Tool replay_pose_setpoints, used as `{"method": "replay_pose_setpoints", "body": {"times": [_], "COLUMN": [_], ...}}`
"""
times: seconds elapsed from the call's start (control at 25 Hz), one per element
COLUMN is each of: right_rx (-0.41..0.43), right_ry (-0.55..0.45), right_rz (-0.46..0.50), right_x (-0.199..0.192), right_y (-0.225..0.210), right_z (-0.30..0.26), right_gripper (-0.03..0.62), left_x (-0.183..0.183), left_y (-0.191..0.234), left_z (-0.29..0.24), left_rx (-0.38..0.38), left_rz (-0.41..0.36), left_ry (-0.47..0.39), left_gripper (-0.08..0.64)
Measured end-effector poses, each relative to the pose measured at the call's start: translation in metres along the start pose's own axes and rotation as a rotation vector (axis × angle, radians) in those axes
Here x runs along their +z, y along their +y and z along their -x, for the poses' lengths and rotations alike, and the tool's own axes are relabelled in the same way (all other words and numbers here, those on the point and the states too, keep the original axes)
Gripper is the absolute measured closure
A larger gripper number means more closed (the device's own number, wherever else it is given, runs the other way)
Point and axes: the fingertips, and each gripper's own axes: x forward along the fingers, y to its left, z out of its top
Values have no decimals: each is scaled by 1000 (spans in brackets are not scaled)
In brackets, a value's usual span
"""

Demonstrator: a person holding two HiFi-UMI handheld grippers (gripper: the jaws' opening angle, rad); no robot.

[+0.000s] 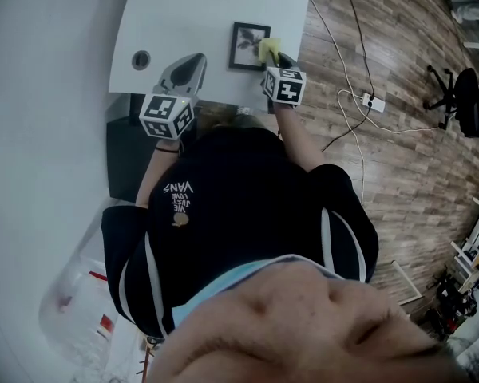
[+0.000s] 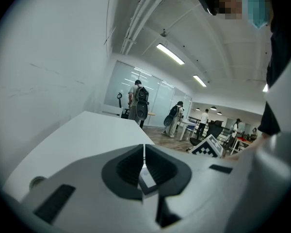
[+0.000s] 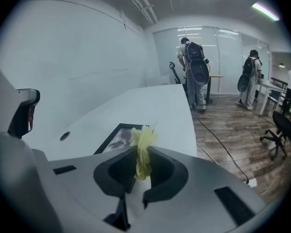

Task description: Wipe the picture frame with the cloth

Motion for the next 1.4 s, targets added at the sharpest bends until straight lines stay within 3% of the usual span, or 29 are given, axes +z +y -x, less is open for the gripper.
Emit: {"method": "replay_pose_setpoints", "body": {"times": [0.6,1.4], "right_rx": [-6,203], "right_ry": [-22,-13], "right_rz": [-5,80], "right_x": [5,5], "right_y": [-5,104], "right_z": [9,-4], "right_gripper": [546,546], "left_x": [1,-14], "left_y": [-10,16], "left_z": [-8,51], "left_rx": [-30,100], "left_rz": [-2,34], "left_ry": [-3,-10], "left_gripper": [541,541]}}
